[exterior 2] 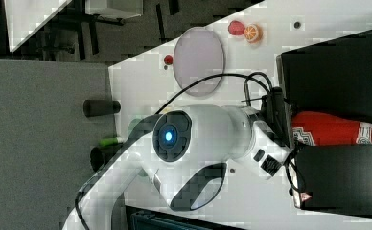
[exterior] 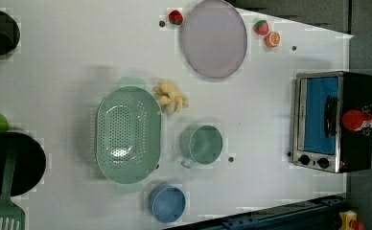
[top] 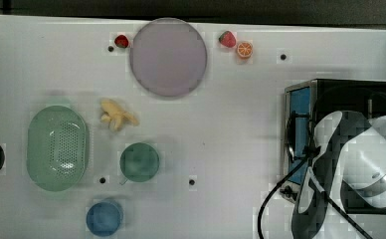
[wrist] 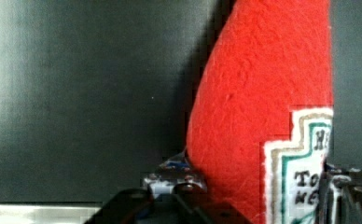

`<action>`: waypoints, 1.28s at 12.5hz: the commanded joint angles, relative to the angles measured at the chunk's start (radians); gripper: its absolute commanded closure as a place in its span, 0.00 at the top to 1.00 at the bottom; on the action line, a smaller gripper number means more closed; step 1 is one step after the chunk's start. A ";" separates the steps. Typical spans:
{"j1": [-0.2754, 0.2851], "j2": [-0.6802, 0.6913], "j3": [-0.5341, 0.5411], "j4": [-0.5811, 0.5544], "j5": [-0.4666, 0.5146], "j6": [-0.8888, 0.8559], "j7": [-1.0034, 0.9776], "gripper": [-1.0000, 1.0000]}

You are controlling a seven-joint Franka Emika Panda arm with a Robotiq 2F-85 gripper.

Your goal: Pick Ketchup from oven and place it on table.

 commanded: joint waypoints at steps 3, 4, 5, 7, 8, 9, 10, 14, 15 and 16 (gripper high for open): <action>0.064 -0.126 0.039 0.174 -0.052 -0.201 0.031 0.61; 0.114 -0.160 0.107 0.208 -0.061 -0.241 0.031 0.61; 0.138 -0.177 0.157 0.210 -0.061 -0.239 0.031 0.61; 0.173 -0.182 0.266 0.202 -0.061 -0.243 0.031 0.61; 0.182 -0.182 0.305 0.192 -0.061 -0.243 0.031 0.61; 0.198 -0.181 0.382 0.159 -0.061 -0.241 0.031 0.61; 0.205 -0.181 0.410 0.137 -0.061 -0.240 0.031 0.61; 0.216 -0.182 0.458 -0.037 -0.069 -0.122 0.031 0.61; 0.216 -0.182 0.456 -0.084 -0.077 -0.071 0.031 0.61; 0.215 -0.182 0.454 -0.133 -0.083 -0.020 0.031 0.61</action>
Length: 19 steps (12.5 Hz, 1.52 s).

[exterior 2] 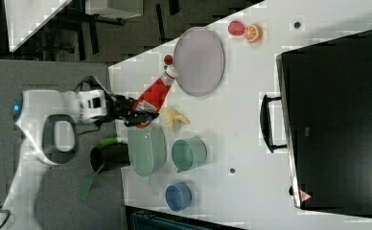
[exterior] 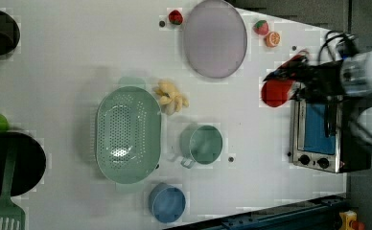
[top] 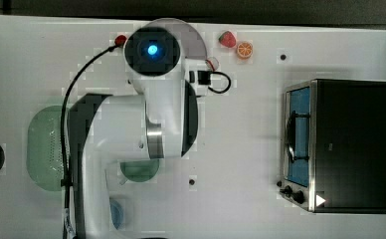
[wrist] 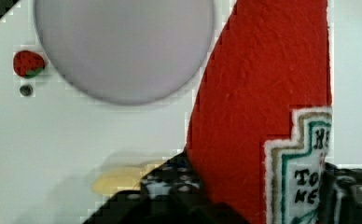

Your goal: Pick Ketchup from oven and place it on table.

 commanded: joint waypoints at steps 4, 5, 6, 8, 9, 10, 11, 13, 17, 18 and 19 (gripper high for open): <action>-0.071 0.008 -0.099 -0.272 -0.001 0.239 0.022 0.61; -0.071 0.035 -0.108 -0.292 -0.001 0.277 0.022 0.61; -0.071 0.058 -0.112 -0.301 -0.001 0.322 0.022 0.61; -0.071 0.113 -0.113 -0.316 -0.001 0.387 0.022 0.61; -0.071 0.135 -0.113 -0.320 -0.001 0.405 0.022 0.63; -0.071 0.154 -0.114 -0.320 -0.001 0.432 0.022 0.71; -0.071 0.171 -0.114 -0.322 -0.001 0.462 0.022 0.85; -0.071 0.161 -0.117 -0.316 0.000 0.481 0.028 1.00; -0.070 -0.011 -0.119 -0.268 0.001 0.377 0.125 1.00; -0.069 -0.056 -0.119 -0.237 0.001 0.309 0.126 1.00; -0.069 -0.120 -0.119 -0.175 0.000 0.186 0.125 1.00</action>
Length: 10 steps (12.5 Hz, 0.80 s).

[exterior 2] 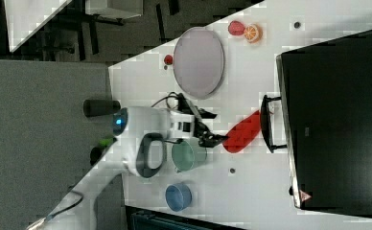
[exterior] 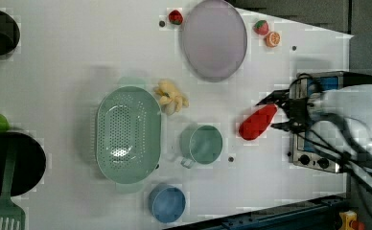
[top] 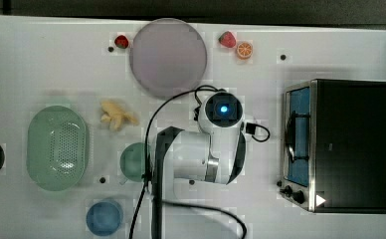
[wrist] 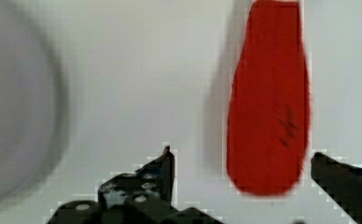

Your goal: Pick Ketchup from oven and place it on table.

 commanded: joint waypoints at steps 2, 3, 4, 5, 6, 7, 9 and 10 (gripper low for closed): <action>0.008 -0.232 0.005 0.266 0.007 -0.259 0.098 1.00; 0.008 -0.263 0.006 0.334 -0.004 -0.358 0.098 1.00; 0.007 -0.269 0.004 0.387 -0.013 -0.434 0.119 1.00; 0.008 -0.269 0.005 0.432 -0.034 -0.502 0.127 1.00; 0.008 -0.268 0.006 0.493 -0.077 -0.613 0.131 1.00; 0.009 -0.269 0.008 0.524 -0.077 -0.689 0.132 1.00; 0.009 -0.270 0.006 0.563 -0.077 -0.763 0.132 1.00; 0.009 -0.270 0.007 0.569 -0.077 -0.771 0.132 1.00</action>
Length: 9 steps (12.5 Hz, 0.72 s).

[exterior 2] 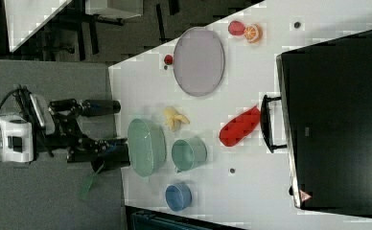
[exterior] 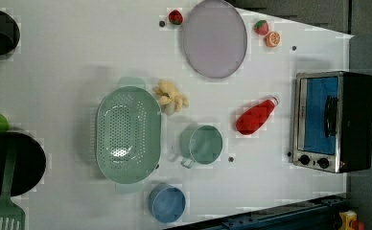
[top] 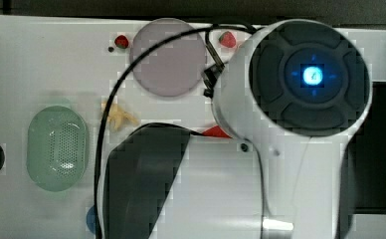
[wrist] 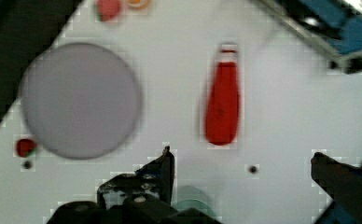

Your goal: Pick Ketchup from oven and place it on table.

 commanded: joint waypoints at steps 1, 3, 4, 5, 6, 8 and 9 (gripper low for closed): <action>0.001 0.018 0.019 0.000 0.025 -0.009 0.050 1.00; 0.001 0.024 0.019 -0.005 0.025 -0.009 0.050 1.00; 0.001 0.027 0.019 -0.005 0.025 -0.009 0.050 1.00; 0.001 0.029 0.019 -0.006 0.025 -0.008 0.050 1.00; 0.001 0.032 0.019 -0.006 0.025 -0.008 0.050 1.00; 0.001 0.035 0.019 -0.006 0.025 -0.009 0.050 1.00; 0.001 0.036 0.019 -0.006 0.025 -0.008 0.050 1.00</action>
